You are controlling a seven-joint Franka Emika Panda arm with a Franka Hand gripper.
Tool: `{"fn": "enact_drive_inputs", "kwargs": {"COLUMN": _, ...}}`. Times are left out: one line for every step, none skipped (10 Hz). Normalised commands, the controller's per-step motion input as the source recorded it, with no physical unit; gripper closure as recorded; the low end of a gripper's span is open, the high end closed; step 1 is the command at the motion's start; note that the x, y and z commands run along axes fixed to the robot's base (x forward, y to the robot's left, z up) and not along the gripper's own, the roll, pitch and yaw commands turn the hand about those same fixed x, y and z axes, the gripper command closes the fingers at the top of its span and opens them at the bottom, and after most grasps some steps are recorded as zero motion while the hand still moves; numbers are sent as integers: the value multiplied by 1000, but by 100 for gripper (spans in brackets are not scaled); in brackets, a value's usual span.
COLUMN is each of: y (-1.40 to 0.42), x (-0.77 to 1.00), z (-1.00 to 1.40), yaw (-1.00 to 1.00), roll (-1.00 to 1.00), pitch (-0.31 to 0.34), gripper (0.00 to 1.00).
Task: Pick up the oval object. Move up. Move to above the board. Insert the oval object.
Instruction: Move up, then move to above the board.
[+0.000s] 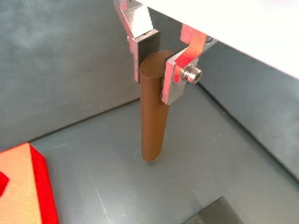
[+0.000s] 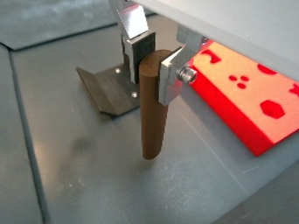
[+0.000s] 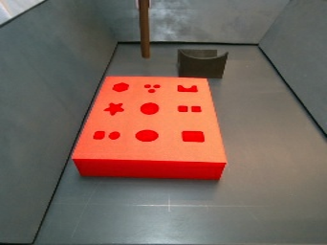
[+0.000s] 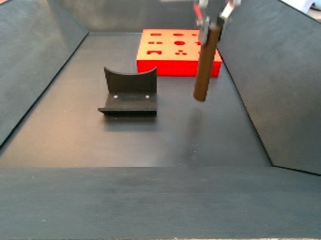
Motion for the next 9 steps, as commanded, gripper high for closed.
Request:
{"fn": "enact_drive_inputs", "kwargs": {"y": 24, "x": 10, "z": 259, "yaw": -11, "roll": -14, "pitch": 48, "gripper": 100}}
{"fn": "enact_drive_inputs", "kwargs": {"y": -18, "x": -236, "z": 1000, "yaw": -5, "roll": -157, "pitch": 112, "gripper": 100}}
{"fn": "enact_drive_inputs", "kwargs": {"y": -18, "x": -236, "z": 1000, "yaw": -6, "roll": -157, "pitch": 106, "gripper": 100}}
{"fn": "enact_drive_inputs", "kwargs": {"y": -16, "x": -222, "z": 1000, "yaw": -8, "roll": -153, "pitch": 81, "gripper": 100}}
{"fn": "enact_drive_inputs", "kwargs": {"y": -10, "x": -192, "z": 1000, "yaw": -13, "roll": -144, "pitch": 44, "gripper": 100}}
{"fn": "enact_drive_inputs", "kwargs": {"y": -6, "x": -170, "z": 1000, "yaw": -17, "roll": -141, "pitch": 33, "gripper": 100}}
{"fn": "enact_drive_inputs", "kwargs": {"y": 2, "x": -135, "z": 1000, "yaw": -20, "roll": -139, "pitch": 33, "gripper": 100}}
{"fn": "enact_drive_inputs", "kwargs": {"y": 6, "x": -111, "z": 956, "yaw": -22, "roll": -140, "pitch": 39, "gripper": 100}}
{"fn": "enact_drive_inputs", "kwargs": {"y": 12, "x": -49, "z": 726, "yaw": -24, "roll": -143, "pitch": 55, "gripper": 100}}
